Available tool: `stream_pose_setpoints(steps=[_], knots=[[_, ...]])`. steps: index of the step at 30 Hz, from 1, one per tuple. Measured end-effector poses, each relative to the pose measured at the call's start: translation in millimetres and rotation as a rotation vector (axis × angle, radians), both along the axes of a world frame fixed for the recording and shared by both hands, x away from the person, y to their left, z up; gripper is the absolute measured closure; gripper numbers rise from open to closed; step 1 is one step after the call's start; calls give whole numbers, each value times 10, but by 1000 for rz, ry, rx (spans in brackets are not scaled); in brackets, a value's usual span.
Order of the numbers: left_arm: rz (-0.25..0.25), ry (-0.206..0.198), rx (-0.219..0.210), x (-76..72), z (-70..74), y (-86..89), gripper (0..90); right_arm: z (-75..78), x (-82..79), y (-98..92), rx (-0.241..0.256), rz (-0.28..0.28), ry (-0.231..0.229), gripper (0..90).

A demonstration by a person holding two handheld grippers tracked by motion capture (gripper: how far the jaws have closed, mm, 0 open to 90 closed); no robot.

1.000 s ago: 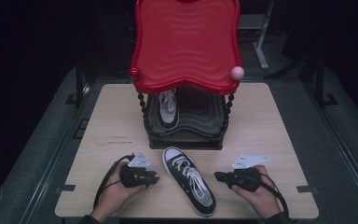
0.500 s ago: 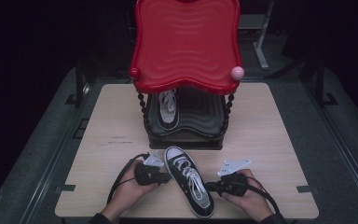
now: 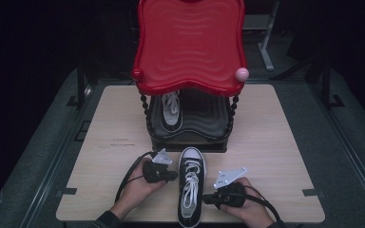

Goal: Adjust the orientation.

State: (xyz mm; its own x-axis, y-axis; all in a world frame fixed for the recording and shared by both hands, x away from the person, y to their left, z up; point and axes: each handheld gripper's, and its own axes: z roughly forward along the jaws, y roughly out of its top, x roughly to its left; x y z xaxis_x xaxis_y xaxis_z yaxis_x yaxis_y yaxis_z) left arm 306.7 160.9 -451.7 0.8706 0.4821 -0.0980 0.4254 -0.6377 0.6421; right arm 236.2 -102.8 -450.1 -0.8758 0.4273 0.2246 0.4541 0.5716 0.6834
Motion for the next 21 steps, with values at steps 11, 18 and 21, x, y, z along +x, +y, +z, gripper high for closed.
stream_pose_setpoints(steps=[11,18,21], knots=[[-25,-18,-128,-126,293,203,557,208,64,-108,127,-103,-55,738],[-84,-29,-203,-309,511,118,417,318,17,-130,218,-136,-109,620],[-102,-21,-223,-334,499,14,401,334,12,-135,232,-148,-120,596]])
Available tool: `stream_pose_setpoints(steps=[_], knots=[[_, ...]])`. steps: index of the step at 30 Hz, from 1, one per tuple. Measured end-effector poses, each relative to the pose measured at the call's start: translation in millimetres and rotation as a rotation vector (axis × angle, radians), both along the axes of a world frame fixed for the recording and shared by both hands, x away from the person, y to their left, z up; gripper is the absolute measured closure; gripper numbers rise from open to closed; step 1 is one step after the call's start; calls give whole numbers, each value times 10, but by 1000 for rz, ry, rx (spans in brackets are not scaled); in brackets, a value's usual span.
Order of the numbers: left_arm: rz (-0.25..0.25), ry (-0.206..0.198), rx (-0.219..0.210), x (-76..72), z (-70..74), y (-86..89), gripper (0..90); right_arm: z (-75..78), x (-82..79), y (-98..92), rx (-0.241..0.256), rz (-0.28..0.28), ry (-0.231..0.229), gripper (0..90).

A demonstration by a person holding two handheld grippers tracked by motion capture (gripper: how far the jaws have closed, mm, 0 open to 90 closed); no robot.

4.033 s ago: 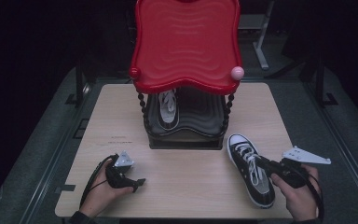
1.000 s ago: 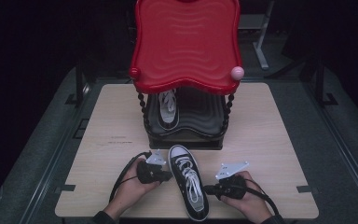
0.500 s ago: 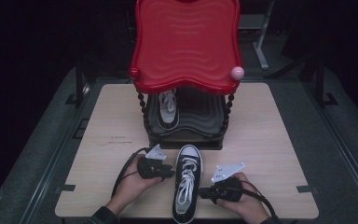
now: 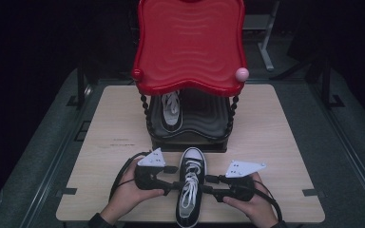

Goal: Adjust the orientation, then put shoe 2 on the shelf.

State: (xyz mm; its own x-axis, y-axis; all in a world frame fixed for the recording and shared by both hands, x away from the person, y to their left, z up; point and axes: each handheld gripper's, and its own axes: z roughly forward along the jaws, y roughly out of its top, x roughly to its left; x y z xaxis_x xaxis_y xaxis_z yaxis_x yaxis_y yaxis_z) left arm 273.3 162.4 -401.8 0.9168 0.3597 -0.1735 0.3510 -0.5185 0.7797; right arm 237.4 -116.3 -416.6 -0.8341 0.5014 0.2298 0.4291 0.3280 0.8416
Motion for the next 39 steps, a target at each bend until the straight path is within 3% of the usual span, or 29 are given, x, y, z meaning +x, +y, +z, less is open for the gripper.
stream_pose_setpoints(steps=[5,7,10,16,19,26,31,37,39], knots=[[-14,6,15,12,-83,-123,408,9,12,28,6,-1,-8,579],[-11,-7,24,19,-107,-121,460,15,23,48,21,-4,-6,569],[-20,25,1,34,-127,-77,537,4,44,112,24,3,-1,549],[-61,27,15,35,-154,-36,671,-92,88,229,-18,14,17,540],[-80,36,28,33,-164,-48,760,-130,98,250,-23,30,45,637],[-72,45,49,17,-157,-61,850,-160,120,249,-47,17,107,837],[-72,53,41,24,-147,-45,857,-148,123,244,-57,21,105,845],[-72,31,41,-21,-66,-56,864,-72,60,219,-66,5,70,851],[-74,32,23,-34,-31,-52,864,-36,41,201,-57,8,66,851]])
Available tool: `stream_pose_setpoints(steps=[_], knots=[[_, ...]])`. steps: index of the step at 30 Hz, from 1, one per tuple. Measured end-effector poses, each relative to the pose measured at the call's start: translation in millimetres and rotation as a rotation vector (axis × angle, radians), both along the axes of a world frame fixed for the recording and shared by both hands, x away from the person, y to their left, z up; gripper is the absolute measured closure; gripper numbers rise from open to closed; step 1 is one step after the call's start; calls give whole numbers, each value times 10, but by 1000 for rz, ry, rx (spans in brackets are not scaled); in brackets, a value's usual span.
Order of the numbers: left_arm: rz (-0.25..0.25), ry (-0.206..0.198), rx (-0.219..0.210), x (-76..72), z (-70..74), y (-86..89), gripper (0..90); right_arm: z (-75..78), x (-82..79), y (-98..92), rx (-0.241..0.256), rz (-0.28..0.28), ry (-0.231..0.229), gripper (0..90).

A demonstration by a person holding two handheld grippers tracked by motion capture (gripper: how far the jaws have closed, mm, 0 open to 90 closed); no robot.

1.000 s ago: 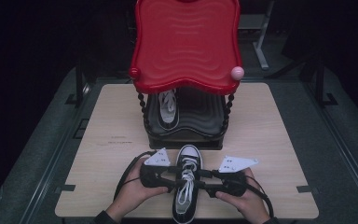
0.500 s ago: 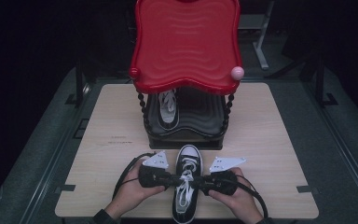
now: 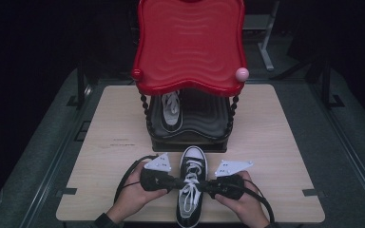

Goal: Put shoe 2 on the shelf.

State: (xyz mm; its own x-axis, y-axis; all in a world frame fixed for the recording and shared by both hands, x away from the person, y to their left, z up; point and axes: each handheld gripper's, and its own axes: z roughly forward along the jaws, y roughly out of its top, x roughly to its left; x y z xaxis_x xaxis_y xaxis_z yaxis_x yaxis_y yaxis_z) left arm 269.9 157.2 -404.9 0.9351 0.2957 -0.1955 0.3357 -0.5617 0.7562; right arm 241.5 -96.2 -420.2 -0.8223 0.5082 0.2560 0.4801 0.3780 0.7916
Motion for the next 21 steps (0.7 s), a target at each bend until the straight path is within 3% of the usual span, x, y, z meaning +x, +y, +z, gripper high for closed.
stream_pose_setpoints(steps=[1,9,18,21], knots=[[-7,4,-20,-7,34,5,864,41,-19,-22,12,3,-7,851],[-24,-13,-52,-80,175,1,866,207,-131,-85,36,9,-43,851],[-35,-51,-108,-156,423,-4,868,439,-234,-144,58,10,-105,852],[-33,-81,-111,-136,519,-14,868,531,-232,-158,59,6,-131,853]])
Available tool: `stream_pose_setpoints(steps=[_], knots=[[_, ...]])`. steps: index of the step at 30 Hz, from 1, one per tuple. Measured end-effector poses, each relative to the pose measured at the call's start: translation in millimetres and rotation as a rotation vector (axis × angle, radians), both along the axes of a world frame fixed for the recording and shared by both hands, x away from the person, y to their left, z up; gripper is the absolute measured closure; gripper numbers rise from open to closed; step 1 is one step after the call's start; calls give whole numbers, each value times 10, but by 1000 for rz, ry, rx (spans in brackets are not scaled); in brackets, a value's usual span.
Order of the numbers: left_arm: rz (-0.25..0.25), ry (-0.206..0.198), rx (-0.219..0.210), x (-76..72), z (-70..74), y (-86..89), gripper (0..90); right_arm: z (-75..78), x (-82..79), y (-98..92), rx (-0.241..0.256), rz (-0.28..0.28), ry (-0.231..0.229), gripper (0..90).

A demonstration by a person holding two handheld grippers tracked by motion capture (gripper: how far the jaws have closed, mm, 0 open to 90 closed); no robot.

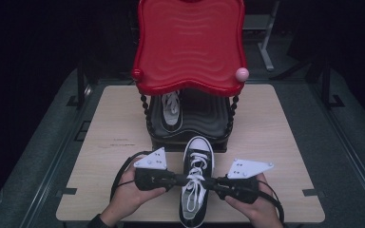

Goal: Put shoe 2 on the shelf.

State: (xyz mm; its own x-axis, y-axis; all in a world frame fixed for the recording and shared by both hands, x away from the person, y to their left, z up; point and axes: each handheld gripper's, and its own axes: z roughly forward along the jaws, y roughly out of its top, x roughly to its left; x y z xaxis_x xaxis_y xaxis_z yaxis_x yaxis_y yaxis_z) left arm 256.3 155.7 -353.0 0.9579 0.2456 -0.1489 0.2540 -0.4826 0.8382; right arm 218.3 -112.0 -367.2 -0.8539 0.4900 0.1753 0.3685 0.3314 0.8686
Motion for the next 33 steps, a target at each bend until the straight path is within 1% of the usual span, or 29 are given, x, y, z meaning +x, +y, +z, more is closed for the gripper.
stream_pose_setpoints(steps=[4,7,11,12,13,15,16,19,21,22,23,25,27,29,31,33], knots=[[20,-49,0,97,123,-37,869,108,84,-23,2,-20,-36,855],[42,-78,-7,212,209,-74,870,185,197,-50,6,-40,-68,856],[76,-112,-15,403,320,-131,871,284,387,-96,17,-76,-104,859],[88,-124,-18,450,346,-147,872,332,484,-108,14,-95,-123,859],[97,-138,-18,498,373,-163,872,332,484,-108,14,-95,-123,859],[123,-165,-22,584,415,-200,873,373,583,-121,18,-115,-138,859],[133,-181,-14,629,437,-215,873,393,636,-128,20,-122,-144,859],[173,-204,-21,758,487,-264,874,453,796,-139,18,-151,-159,860],[201,-218,-27,843,506,-293,874,490,898,-137,9,-170,-173,861],[229,-244,-23,921,509,-324,874,516,1000,-133,2,-192,-179,861],[229,-244,-23,921,509,-324,874,516,1000,-133,2,-192,-179,861],[262,-279,-21,987,495,-357,874,528,1094,-118,-11,-216,-190,862],[293,-293,-24,1050,478,-382,874,525,1174,-98,-18,-243,-199,862],[321,-312,-29,1090,457,-404,874,517,1239,-84,-22,-264,-207,863],[343,-341,-11,1097,441,-447,874,504,1282,-69,-25,-282,-210,863],[352,-349,1,1109,418,-472,874,486,1313,-57,-36,-296,-216,863]])
